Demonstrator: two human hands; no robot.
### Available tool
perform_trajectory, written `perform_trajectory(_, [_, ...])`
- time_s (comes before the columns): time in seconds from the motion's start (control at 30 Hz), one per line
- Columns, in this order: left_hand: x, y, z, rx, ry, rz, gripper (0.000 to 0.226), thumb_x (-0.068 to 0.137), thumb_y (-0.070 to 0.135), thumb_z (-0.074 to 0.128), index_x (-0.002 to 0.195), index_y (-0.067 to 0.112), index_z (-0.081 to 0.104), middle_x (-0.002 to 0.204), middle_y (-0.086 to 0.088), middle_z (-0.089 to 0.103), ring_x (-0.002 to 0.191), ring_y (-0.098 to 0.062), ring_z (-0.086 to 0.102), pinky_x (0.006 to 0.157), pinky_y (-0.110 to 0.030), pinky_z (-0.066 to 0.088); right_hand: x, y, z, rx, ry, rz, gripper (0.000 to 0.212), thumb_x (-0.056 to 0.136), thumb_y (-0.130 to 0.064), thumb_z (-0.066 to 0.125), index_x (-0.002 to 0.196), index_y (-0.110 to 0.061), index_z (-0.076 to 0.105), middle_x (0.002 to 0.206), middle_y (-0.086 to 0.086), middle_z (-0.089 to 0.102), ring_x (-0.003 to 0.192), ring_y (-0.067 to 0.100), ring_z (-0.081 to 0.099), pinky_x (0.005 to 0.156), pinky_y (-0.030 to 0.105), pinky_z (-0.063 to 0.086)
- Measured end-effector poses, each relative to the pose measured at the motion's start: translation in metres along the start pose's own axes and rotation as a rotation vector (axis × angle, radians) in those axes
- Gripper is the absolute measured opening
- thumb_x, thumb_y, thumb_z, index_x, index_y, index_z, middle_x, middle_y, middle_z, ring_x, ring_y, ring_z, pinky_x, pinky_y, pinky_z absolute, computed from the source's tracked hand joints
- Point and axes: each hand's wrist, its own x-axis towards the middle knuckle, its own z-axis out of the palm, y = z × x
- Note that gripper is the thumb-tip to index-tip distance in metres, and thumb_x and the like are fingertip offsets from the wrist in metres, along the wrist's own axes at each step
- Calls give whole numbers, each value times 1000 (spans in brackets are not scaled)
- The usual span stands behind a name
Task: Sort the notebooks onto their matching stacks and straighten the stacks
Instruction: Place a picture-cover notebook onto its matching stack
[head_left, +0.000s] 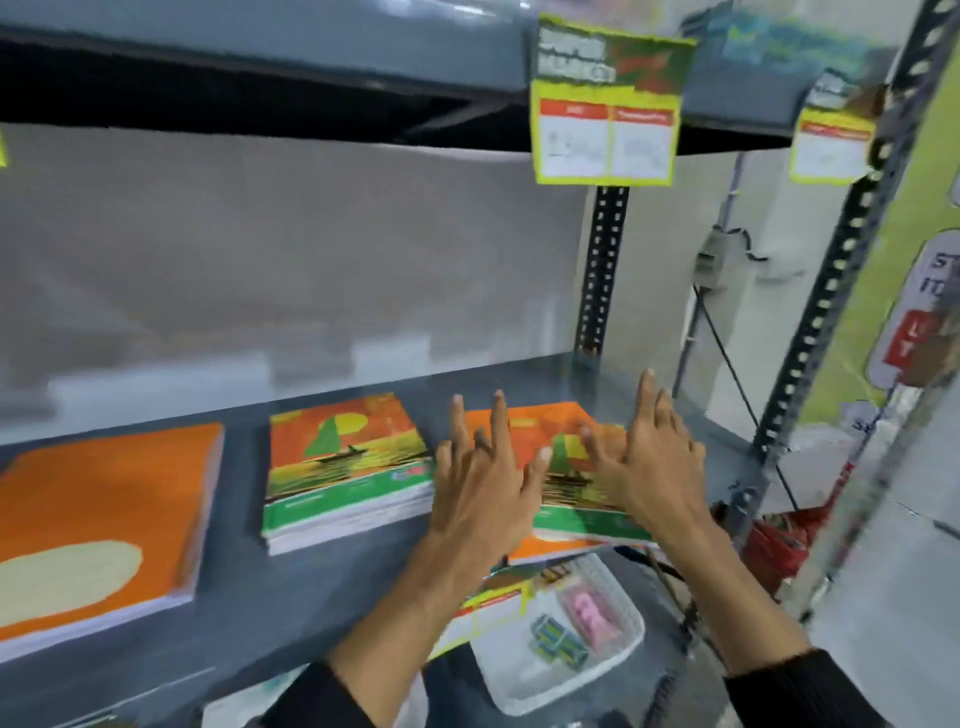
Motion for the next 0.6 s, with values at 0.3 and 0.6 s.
perform_trajectory(0.3, [0, 29, 19, -347, 90, -93, 76, 83, 10, 67, 146, 21, 26, 144, -5, 48, 132, -27, 46, 101, -39, 35, 6, 41, 29, 394, -104, 63, 80, 88, -34, 73, 152, -13, 30, 124, 17, 69, 114, 36, 64, 93, 45, 48])
perform_trajectory(0.6, [2, 25, -50, -1024, 285, 31, 73, 83, -19, 60, 133, 29, 36, 138, -6, 62, 125, -17, 60, 105, -56, 45, 5, 0, -8, 888, 125, -141, 58, 90, -32, 73, 138, -48, 44, 118, -46, 51, 108, -28, 52, 94, 22, 45])
